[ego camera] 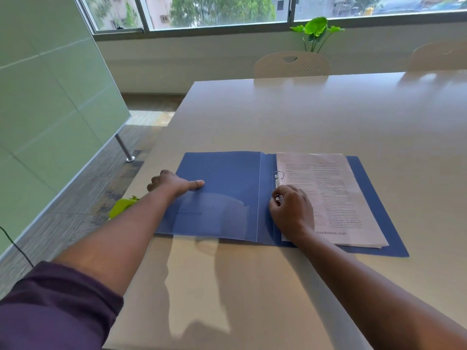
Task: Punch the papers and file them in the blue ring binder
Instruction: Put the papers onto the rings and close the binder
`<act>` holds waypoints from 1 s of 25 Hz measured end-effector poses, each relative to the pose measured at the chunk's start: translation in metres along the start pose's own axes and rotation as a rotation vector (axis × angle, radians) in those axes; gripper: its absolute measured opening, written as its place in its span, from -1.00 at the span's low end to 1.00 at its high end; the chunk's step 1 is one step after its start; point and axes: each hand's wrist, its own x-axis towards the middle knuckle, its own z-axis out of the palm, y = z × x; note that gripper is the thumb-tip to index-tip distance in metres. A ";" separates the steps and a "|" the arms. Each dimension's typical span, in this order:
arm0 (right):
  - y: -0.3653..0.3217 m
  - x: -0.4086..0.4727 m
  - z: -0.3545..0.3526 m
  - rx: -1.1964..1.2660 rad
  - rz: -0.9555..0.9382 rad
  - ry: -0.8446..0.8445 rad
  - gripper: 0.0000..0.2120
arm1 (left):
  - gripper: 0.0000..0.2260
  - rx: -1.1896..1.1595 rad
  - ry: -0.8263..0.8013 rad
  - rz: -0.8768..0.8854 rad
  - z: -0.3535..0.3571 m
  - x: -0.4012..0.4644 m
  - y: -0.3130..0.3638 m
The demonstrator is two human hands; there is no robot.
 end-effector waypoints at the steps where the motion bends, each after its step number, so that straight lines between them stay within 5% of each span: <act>1: 0.000 0.000 0.001 -0.002 -0.003 0.001 -0.93 | 0.14 -0.042 -0.020 0.000 -0.002 0.005 -0.003; 4: 0.001 0.000 0.002 -0.019 -0.017 0.004 -0.92 | 0.03 -0.146 -0.047 0.047 -0.010 0.019 -0.009; 12: -0.001 -0.001 -0.001 -0.021 0.000 -0.018 -0.89 | -0.75 -0.014 0.045 0.252 -0.070 -0.011 0.037; 18: -0.015 0.016 -0.033 -0.057 0.074 -0.132 -0.68 | -0.96 -0.481 -0.239 0.465 -0.117 -0.059 0.084; 25: -0.027 0.027 -0.130 0.704 0.167 -0.188 -0.62 | -0.39 -0.696 -0.651 0.761 -0.062 -0.127 0.134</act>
